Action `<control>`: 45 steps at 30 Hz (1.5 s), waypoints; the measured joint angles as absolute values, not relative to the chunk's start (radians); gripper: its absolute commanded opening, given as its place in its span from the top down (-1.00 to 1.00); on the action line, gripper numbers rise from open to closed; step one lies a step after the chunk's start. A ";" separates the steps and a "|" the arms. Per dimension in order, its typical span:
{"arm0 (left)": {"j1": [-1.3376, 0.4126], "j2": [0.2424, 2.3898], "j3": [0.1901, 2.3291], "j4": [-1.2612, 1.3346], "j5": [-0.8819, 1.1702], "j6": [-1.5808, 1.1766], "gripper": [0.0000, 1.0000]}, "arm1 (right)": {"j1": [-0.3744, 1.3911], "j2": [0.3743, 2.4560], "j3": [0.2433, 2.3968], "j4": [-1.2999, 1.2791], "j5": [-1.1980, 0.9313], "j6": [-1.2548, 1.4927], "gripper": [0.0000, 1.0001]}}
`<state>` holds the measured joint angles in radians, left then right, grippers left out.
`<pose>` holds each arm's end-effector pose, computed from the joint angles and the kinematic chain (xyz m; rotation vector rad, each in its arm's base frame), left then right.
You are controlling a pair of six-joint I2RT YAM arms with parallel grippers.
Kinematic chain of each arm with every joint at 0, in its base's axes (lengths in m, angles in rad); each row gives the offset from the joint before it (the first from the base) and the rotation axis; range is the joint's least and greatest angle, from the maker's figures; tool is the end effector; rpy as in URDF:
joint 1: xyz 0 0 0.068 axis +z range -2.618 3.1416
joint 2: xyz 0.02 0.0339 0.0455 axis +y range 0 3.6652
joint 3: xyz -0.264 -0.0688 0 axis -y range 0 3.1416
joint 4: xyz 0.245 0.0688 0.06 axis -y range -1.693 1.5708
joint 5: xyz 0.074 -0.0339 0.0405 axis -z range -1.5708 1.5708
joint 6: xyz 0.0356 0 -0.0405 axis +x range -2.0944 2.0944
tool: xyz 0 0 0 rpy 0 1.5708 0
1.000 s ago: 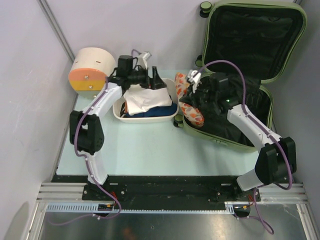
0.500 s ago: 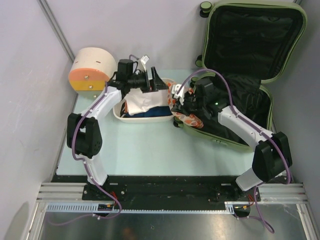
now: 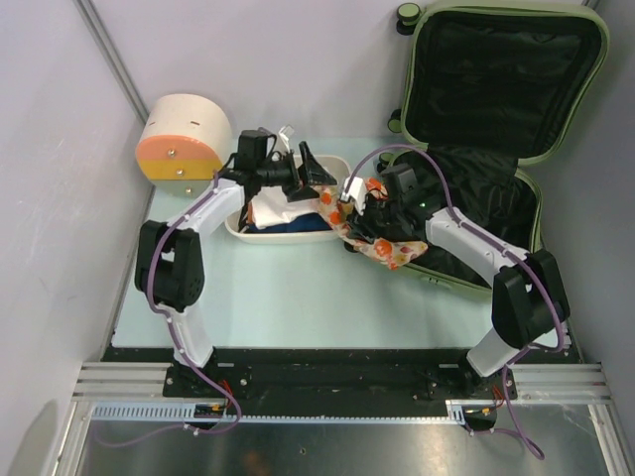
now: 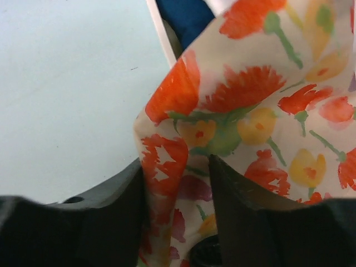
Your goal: Open, take out, and arrange the luggage
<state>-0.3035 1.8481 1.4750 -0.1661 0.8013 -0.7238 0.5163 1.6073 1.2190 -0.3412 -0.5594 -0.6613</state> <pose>0.3999 -0.1520 0.2833 0.0579 2.2670 -1.4278 0.3009 0.1926 0.2707 -1.4632 1.6798 0.5614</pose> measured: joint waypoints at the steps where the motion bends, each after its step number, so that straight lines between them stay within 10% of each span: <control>1: -0.303 1.853 1.469 -0.162 0.801 -0.728 -1.00 | 0.511 1.607 1.219 -0.342 -0.558 -0.657 -0.18; 18: -0.294 1.835 1.324 -0.162 0.770 -0.725 -0.99 | 0.286 1.543 1.219 -0.394 -0.652 -0.487 -0.57; 28: -0.323 1.829 1.321 -0.168 0.757 -0.726 -0.99 | 0.467 1.575 1.219 -0.354 -0.625 -0.490 -0.67; 30: -0.324 1.827 1.319 -0.169 0.750 -0.727 -0.99 | 0.511 1.602 1.219 -0.328 -0.570 -0.493 -0.55; 35: -0.324 1.804 1.304 -0.175 0.730 -0.728 -1.00 | 0.561 1.653 1.218 -0.290 -0.414 -0.522 0.93; 45: -0.324 1.750 1.299 -0.288 0.683 -0.716 -0.99 | 0.566 1.563 1.154 -0.259 -0.416 -0.562 1.00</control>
<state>-0.3241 1.7500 1.2991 -0.2882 0.6830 -0.7158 0.5655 1.5631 1.1542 -0.2592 -0.4156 -0.5625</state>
